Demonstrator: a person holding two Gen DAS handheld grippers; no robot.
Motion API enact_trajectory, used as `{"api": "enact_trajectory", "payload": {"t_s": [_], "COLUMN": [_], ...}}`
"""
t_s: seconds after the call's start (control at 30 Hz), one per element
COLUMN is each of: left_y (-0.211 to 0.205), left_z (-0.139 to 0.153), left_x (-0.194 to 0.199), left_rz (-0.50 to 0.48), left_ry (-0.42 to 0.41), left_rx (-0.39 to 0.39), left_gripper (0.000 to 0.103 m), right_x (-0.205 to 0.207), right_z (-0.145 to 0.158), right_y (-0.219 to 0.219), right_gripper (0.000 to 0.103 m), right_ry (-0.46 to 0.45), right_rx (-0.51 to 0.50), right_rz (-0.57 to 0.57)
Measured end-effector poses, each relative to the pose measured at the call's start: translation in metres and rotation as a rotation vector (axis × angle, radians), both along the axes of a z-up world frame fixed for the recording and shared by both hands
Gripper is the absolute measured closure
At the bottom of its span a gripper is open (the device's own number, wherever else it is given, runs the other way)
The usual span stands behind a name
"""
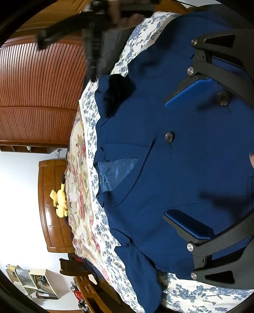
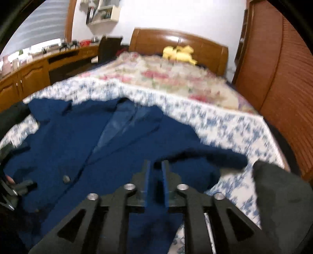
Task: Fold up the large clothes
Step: 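Lift the sleeve with the right gripper and fold it across the jacket front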
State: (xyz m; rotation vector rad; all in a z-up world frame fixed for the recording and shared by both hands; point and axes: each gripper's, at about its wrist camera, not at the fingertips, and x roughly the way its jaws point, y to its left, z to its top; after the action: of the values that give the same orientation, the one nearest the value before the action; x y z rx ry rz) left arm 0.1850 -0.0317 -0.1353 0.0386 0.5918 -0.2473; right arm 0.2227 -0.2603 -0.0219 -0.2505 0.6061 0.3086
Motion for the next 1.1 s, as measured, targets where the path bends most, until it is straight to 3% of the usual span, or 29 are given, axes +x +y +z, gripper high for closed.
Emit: {"api": "enact_trajectory", "payload": {"t_s": [0.03, 0.1, 0.13, 0.37, 0.57, 0.67, 0.93, 1.1], "left_y": [-0.001, -0.001, -0.001, 0.006, 0.023, 0.031, 0.051, 0.059], "left_z": [0.000, 0.000, 0.000, 0.007, 0.013, 0.016, 0.021, 0.022], "left_x": [0.000, -0.001, -0.002, -0.007, -0.010, -0.013, -0.017, -0.017], "left_rz": [0.000, -0.001, -0.002, -0.002, 0.012, 0.024, 0.061, 0.070], "left_ry": [0.000, -0.001, -0.002, -0.003, -0.001, -0.008, -0.023, -0.022], "left_rx": [0.002, 0.005, 0.006, 0.010, -0.002, -0.002, -0.014, -0.035], "left_gripper": [0.000, 0.000, 0.000, 0.000, 0.000, 0.000, 0.000, 0.000], "right_x": [-0.001, 0.003, 0.005, 0.060, 0.097, 0.110, 0.161, 0.182], "right_z": [0.007, 0.013, 0.009, 0.000, -0.029, -0.034, -0.042, -0.053], "right_y": [-0.003, -0.006, -0.008, -0.039, -0.072, -0.078, -0.082, -0.090], "right_gripper": [0.061, 0.047, 0.046, 0.044, 0.044, 0.044, 0.044, 0.044], "right_ry": [-0.020, -0.040, -0.039, 0.038, 0.164, 0.217, 0.328, 0.372], "right_rx": [0.007, 0.012, 0.016, 0.017, 0.082, 0.117, 0.060, 0.112], "right_rz": [-0.005, -0.020, -0.034, -0.195, -0.326, -0.372, -0.509, -0.537]}}
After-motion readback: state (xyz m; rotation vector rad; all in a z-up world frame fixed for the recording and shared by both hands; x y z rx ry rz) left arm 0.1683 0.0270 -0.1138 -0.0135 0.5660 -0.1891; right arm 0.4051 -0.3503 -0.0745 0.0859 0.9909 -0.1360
